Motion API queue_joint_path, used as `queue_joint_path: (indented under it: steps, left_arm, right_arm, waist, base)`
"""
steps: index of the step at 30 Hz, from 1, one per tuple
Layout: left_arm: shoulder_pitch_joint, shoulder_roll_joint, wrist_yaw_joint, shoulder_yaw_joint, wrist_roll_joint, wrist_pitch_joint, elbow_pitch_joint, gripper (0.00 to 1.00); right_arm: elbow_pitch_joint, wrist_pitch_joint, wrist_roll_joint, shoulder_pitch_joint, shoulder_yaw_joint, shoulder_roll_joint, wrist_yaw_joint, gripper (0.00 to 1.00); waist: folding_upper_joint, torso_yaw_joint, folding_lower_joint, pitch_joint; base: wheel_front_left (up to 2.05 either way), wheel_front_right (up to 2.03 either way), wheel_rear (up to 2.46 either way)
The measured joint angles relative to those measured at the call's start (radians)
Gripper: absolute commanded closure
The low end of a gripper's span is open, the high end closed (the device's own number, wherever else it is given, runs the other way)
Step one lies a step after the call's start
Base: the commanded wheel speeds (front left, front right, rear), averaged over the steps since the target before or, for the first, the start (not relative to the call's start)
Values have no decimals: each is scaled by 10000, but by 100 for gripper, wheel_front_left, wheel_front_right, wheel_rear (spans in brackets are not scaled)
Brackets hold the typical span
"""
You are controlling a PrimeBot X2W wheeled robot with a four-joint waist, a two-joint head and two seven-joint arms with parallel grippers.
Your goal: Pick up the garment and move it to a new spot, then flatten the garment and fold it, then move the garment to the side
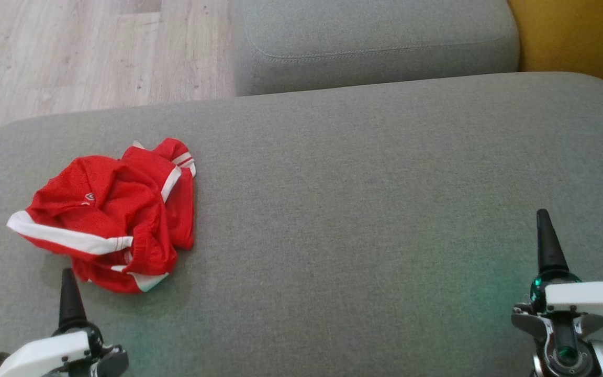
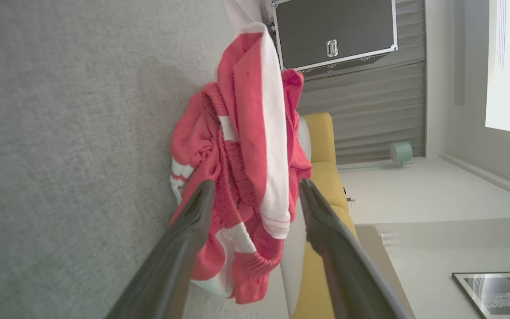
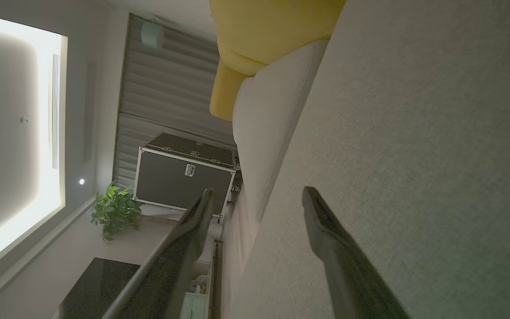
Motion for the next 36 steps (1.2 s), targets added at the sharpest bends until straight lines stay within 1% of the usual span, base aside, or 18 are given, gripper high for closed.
queue_joint_path:
  steps: [4, 10, 16, 30, 36]
  left_arm:
    - [-1, -4, 19, -4, 677, -111, -291, 0]
    - [0, -6, 276, -79, 1670, -314, -775, 0]
    - [19, -6, 414, -412, 2788, -487, -1158, 0]
    - [65, -4, 617, -1062, 5528, -880, -1496, 0]
    - [76, 2, 619, -1331, 6717, -1041, -1494, 0]
  right_arm:
    - [-255, -98, -848, -2, 100, 0, 0, 0]
    - [-477, -278, -2184, -17, 360, 0, 0, 0]
    - [-606, -449, -3486, -24, 529, -2, 0, 0]
    - [-957, -876, -5929, -101, 911, -4, 0, 0]
    - [-959, -1039, -6930, -110, 1124, -4, 0, 0]
  waist:
    - [0, -30, 0, 16]
    - [0, -45, 0, 24]
    - [0, -50, 0, 18]
    - [0, -50, 0, 59]
    - [0, -83, 0, 59]
  base:
    - [0, 0, 0]
    - [0, 0, 0]
    - [0, 0, 0]
    - [0, 0, 0]
    - [0, 0, 0]
